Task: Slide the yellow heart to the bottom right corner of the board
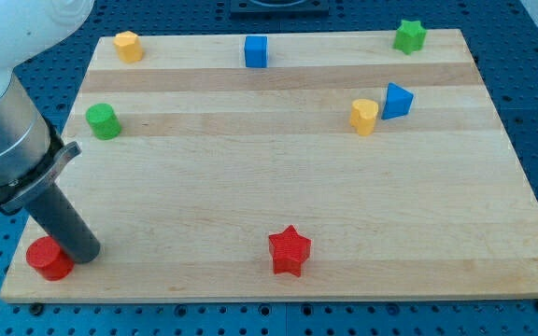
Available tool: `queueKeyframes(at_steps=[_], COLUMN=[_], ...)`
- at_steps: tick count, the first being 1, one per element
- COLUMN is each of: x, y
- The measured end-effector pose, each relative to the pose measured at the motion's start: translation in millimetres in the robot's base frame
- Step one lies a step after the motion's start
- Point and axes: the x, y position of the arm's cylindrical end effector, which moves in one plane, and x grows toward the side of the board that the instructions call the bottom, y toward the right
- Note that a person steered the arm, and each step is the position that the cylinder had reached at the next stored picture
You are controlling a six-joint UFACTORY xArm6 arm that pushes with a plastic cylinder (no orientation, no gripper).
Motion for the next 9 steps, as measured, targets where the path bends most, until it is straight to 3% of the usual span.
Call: queueKeyframes(at_steps=[1,3,4,6,8,9], x=[-29,-176,-223,-226,-177,-164], y=[65,211,232,308,322,367])
